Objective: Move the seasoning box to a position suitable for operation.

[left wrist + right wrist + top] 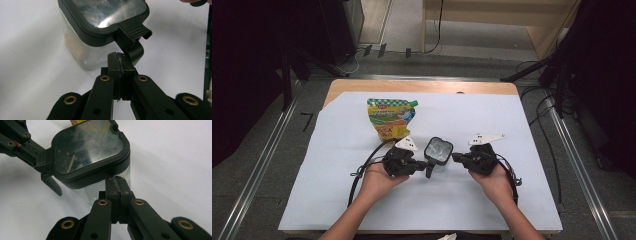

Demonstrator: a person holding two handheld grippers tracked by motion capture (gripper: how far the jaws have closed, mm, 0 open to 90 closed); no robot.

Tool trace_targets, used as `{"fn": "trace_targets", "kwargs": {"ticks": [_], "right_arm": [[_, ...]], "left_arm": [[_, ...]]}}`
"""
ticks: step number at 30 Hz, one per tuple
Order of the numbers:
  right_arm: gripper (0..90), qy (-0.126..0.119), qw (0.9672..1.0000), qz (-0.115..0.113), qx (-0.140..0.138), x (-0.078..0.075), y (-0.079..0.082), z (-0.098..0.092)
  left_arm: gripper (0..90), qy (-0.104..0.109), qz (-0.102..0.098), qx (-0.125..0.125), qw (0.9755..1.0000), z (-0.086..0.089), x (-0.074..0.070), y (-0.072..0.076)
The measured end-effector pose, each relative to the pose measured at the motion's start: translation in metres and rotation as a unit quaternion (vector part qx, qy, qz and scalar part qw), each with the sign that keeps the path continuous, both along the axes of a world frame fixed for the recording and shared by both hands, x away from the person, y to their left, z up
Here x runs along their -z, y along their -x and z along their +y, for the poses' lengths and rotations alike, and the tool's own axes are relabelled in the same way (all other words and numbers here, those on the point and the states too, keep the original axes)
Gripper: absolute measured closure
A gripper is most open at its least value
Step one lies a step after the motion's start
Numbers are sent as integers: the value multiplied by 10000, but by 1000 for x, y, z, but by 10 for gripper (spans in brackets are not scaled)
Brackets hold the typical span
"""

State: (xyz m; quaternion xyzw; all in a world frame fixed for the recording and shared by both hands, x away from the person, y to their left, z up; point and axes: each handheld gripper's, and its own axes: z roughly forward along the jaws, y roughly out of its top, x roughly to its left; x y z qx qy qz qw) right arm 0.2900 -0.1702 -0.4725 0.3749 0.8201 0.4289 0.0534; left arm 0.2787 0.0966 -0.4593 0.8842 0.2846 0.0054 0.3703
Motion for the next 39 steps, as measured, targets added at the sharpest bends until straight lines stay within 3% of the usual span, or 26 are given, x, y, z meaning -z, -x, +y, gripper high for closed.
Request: {"fn": "trace_targets", "kwargs": {"ticks": [14, 19, 25, 30, 35, 39], "right_arm": [[900, 55, 9998, -91, 194, -1, -4, 1], [900, 31, 9995, -103, 281, -1, -5, 0], [900, -19, 9994, -98, 327, 0, -5, 0], [900, -9, 9994, -121, 312, 0, -3, -3], [900, -30, 9993, -149, 342, -3, 0, -10], [900, -58, 9993, -127, 336, -7, 7, -16]], "left_arm": [[900, -19, 15, 143, 9999, -26, 2, 11], [900, 129, 100, 222, 9996, -35, 4, 14], [900, 149, 75, 262, 9995, -43, 6, 17], [900, 265, 186, 429, 9986, -50, 10, 15], [884, 350, 265, 511, 9977, -47, 9, 12], [874, 258, 255, 623, 9974, -41, 6, 11]]}}
